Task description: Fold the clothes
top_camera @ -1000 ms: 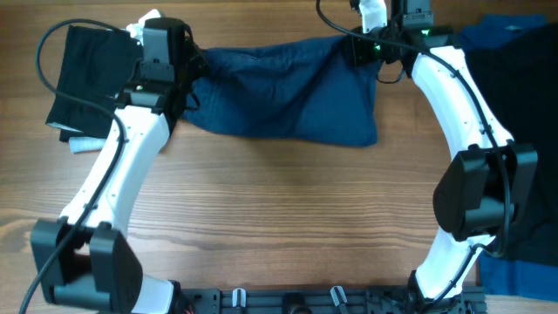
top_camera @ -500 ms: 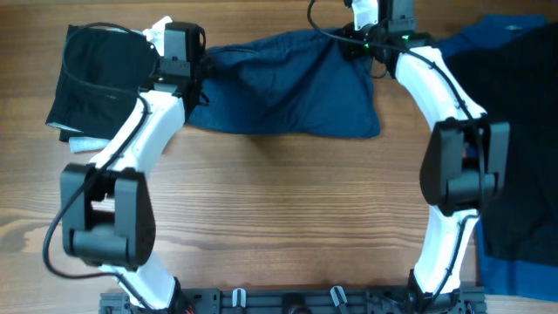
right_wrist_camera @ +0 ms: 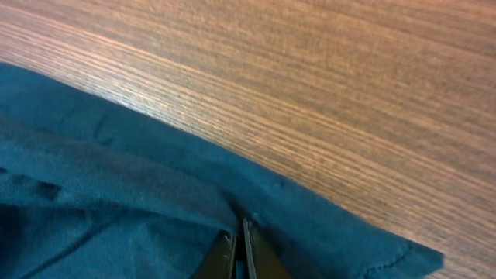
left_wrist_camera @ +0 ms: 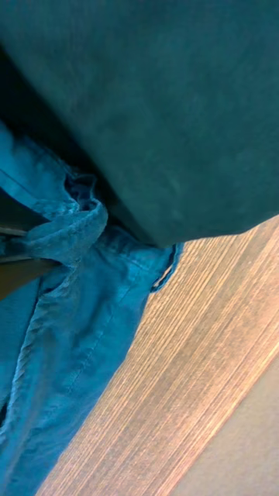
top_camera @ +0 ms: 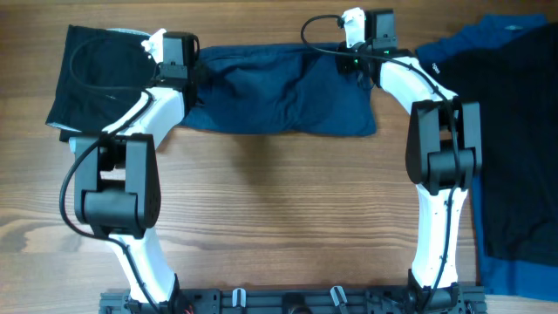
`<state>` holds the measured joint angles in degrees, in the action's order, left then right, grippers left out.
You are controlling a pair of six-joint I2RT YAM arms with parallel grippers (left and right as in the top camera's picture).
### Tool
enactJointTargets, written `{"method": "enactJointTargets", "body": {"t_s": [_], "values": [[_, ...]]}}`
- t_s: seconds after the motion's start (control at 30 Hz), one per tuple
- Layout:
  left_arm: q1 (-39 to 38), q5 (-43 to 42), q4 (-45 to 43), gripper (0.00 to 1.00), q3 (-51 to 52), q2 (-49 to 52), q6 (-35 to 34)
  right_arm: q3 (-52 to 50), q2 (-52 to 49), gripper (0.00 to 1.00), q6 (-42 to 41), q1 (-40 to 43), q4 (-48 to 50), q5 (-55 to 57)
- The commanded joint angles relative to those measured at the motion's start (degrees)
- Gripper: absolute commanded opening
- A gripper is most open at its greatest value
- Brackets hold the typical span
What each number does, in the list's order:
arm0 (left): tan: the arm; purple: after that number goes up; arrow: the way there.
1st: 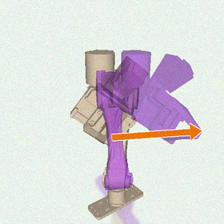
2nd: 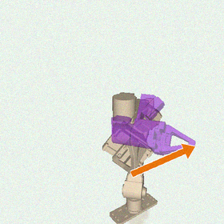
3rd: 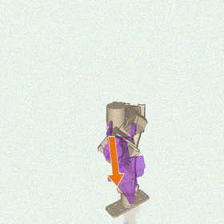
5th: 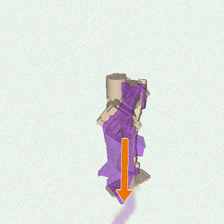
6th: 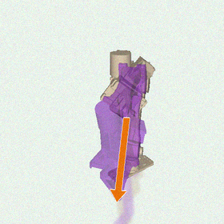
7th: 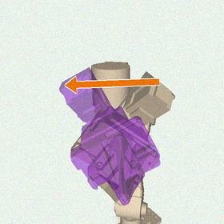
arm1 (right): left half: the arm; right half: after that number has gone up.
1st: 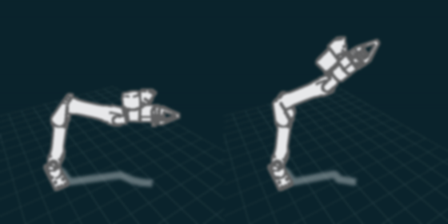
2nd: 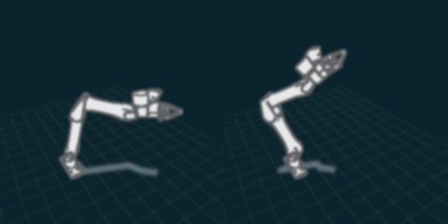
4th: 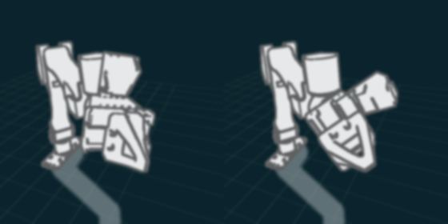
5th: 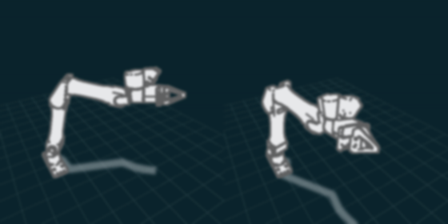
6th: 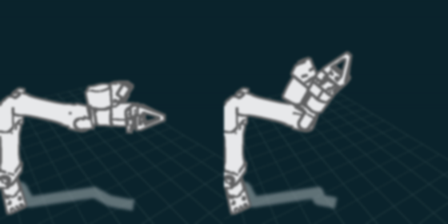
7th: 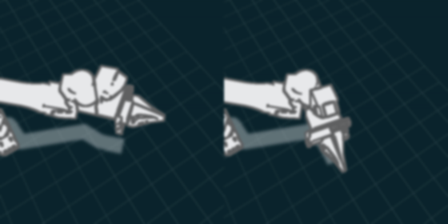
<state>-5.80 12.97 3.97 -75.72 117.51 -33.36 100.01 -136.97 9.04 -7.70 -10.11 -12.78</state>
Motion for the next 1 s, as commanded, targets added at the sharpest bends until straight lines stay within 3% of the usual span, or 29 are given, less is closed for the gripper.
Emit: {"method": "enactJointTargets", "body": {"t_s": [0.0,0.07,0.1,0.13,0.23,0.37,0.47,0.53,0.57,0.63,0.77,0.97], "values": [[0.79,-2.47,-1.31,0.13,-1.18,1.44,-0.28,1.22,-1.29,0.04,0.42,0.28,1.01,2.51],[0.79,-4.2,-2.91,0.42,-1.2,1.42,0.94,1.22,-1.27,0.05,0.39,0.28,2.27,2.49],[0.79,-6.1,-3.78,0.52,-1.31,1.22,2.51,1.25,-1.16,0.08,0.37,0.28,3.02,2.51],[0.79,-7.89,-4.35,0.65,-1.62,0.98,3.82,1.25,-0.9,0.18,0.39,0.28,3.85,2.54],[0.76,-11.3,-2.93,0.76,-4.92,-1.16,4.68,1.95,1.25,0.47,-0.22,0.31,5.51,2.95],[0.55,-12.52,0.76,0.82,-8.7,-5.9,4.7,2.56,5.99,0.52,-2.64,0.28,4.2,2.97],[-0.31,-12.55,4.37,0.73,-9.05,-9.62,6.4,2.56,10.47,0.5,-6.36,0.28,-2.05,2.21],[-1.27,-12.76,8.63,0.51,-9.05,-10.99,6.84,2.56,12.92,0.4,-6.38,0.17,-9.03,-1.2],[-1.81,-12.79,10.71,0.34,-9.05,-11.15,7.54,2.56,13.7,0.24,-6.38,0.17,-12.26,-2.78],[-3.67,-12.72,17.84,0.05,-9.03,-10.32,7.74,2.51,14.49,0.09,-6.03,0.17,-22.18,-8.35],[-4.87,-12.72,22.14,0.04,-8.92,-7.13,7.72,0.9,13.7,0.06,-6.03,0.17,-28.65,-10.54],[-5.18,-13.2,21.29,0.04,-8.92,-0.42,7.69,-4.2,11.8,0.06,-2.82,0.17,-27.06,-13.42]]}}
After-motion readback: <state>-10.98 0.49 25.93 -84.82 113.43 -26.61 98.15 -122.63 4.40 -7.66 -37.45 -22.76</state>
